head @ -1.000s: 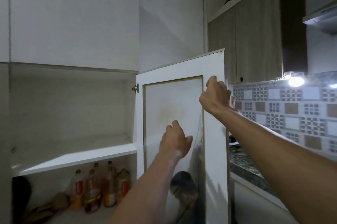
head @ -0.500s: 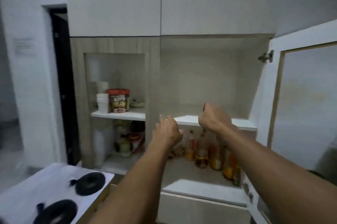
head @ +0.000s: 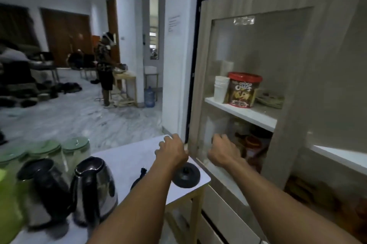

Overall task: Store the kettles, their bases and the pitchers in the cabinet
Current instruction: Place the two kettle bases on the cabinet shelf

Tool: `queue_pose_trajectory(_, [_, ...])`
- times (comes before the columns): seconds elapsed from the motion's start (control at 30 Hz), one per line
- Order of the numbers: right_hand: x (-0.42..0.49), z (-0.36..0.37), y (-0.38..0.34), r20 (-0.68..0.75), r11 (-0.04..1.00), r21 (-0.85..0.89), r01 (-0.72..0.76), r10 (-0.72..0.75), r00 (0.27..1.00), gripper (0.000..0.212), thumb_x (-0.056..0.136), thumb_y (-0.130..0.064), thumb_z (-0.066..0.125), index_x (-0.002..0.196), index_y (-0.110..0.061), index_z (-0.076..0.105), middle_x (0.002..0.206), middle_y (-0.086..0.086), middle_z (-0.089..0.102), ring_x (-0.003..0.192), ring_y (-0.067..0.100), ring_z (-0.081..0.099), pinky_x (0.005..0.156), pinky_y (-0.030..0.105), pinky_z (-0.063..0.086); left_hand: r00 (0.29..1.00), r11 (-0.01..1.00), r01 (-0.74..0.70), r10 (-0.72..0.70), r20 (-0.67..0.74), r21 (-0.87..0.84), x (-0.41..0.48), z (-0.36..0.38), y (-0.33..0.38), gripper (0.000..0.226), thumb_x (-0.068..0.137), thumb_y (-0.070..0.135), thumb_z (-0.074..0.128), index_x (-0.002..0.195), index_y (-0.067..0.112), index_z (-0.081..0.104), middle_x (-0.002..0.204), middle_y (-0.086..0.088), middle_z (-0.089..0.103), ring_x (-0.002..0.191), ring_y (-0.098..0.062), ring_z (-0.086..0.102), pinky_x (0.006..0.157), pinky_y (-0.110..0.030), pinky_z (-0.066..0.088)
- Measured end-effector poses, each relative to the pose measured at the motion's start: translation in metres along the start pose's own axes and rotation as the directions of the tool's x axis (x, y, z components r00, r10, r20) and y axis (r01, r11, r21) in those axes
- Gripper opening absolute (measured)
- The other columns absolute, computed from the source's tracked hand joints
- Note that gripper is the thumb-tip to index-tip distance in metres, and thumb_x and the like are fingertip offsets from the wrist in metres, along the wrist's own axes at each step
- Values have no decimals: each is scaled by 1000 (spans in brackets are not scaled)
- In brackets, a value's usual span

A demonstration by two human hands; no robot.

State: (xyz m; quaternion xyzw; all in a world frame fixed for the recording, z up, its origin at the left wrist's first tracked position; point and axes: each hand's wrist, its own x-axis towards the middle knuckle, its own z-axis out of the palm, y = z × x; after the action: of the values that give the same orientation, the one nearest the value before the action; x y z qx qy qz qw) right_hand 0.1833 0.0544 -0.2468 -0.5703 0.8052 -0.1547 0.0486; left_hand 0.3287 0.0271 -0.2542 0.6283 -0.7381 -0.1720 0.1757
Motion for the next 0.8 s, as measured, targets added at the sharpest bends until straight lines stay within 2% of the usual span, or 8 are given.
queue_pose_trajectory(0.23, [85,103,-3,285,985,-28,172,-157,945,49,90,-26,56,135,-11,43,139,13,44,124,37,50,93,44,47,964,964,255,-260,61,78,55,64,-52,57,91,40,58,136,11,37,139,-14,41,127,-37,44,99,-47,43])
queue_pose_trajectory(0.37, [128,168,-2,374,963,-65,260,-218,902,57,89,-36,59,137,-12,41,139,11,44,126,35,49,96,46,47,932,938,325,-340,128,121,88,104,-99,57,89,33,61,137,10,38,140,-12,42,127,-34,45,100,-49,45])
queue_pose_trajectory(0.5, [173,232,6,441,968,-66,244,-191,877,84,80,-49,68,147,-15,31,150,5,35,135,32,40,100,49,45,900,919,378,-393,190,108,121,154,-149,76,83,38,68,144,11,31,150,-6,33,135,-29,39,102,-52,42])
queue_pose_trajectory(0.57, [190,258,13,485,966,-86,244,-174,857,100,75,-56,70,152,-16,21,158,2,23,143,32,29,104,53,40,881,913,397,-408,240,92,127,177,-167,95,79,46,70,152,14,18,161,-2,15,146,-27,22,108,-56,35])
queue_pose_trajectory(0.63, [200,279,22,572,961,-107,254,-150,807,111,73,-61,69,156,-15,11,163,2,13,148,32,18,108,56,35,861,913,390,-407,306,118,130,194,-179,107,77,52,70,156,17,6,165,1,-1,151,-27,7,113,-58,27])
queue_pose_trajectory(0.7, [201,293,31,614,955,-103,277,-158,774,119,68,-61,73,156,-15,7,163,1,12,149,31,17,109,56,34,856,916,371,-402,325,155,128,207,-186,115,71,56,73,156,20,3,164,2,-1,151,-26,3,115,-58,24])
queue_pose_trajectory(0.8, [189,301,46,574,928,-129,349,-217,790,127,59,-58,80,154,-14,8,159,0,16,146,31,19,107,55,36,879,917,310,-378,292,253,116,220,-183,124,64,56,79,155,20,3,161,0,4,150,-27,5,114,-58,25])
